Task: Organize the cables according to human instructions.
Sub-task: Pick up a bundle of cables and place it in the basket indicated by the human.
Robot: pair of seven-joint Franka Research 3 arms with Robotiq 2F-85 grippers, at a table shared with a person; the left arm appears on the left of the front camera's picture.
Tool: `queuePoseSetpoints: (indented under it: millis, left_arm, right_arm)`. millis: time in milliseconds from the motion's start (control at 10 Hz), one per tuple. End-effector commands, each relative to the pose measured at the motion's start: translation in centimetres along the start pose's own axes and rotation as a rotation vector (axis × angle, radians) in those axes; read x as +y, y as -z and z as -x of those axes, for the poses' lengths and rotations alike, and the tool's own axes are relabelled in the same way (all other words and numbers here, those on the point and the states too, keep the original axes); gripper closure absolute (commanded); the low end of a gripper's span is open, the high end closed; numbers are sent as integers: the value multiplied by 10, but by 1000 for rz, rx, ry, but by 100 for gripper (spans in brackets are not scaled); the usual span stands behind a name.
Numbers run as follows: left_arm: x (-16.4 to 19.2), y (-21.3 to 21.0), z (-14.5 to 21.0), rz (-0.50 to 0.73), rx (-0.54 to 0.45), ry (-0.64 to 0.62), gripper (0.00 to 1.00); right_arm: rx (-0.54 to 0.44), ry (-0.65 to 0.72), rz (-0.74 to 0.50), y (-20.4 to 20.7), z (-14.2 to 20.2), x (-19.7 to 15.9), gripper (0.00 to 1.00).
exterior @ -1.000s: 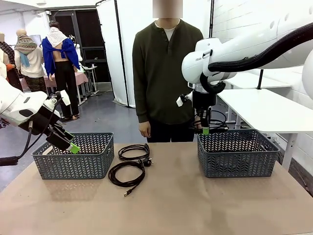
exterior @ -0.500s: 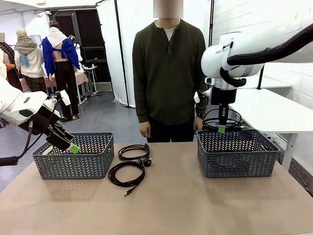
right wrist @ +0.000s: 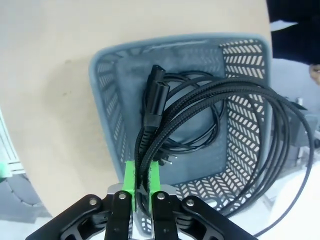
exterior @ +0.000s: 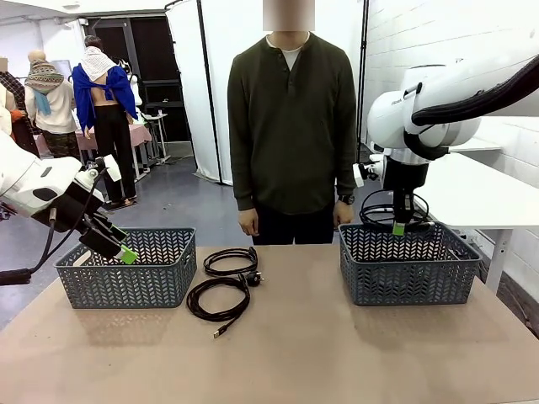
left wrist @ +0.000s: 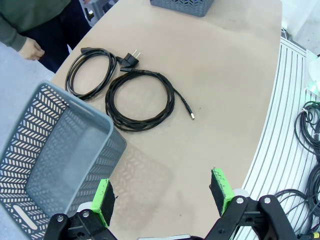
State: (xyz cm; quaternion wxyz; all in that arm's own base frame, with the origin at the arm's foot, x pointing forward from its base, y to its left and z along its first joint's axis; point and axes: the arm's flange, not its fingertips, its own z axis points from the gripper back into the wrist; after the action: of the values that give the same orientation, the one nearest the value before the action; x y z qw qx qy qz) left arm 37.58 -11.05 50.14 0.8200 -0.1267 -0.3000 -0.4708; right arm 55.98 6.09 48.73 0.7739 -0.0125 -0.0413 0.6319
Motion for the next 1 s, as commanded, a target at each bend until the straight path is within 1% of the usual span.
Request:
queuePoseSetpoints:
  millis: [0, 400, 500, 900]
  left_arm:
    - [3, 1, 4, 16, -13, 14, 0]
    - [3, 1, 4, 16, -13, 14, 0]
    - [3, 1, 4, 16, -13, 14, 0]
    - [3, 1, 4, 16, -13, 14, 0]
  right_arm:
    - [-49, -67, -4, 3, 10, 0, 100]
    - [-44, -105, -17, 8, 15, -11, 100]
    - [-39, -110, -34, 9, 14, -13, 97]
    - [-48, -106, -30, 14, 12, -23, 18]
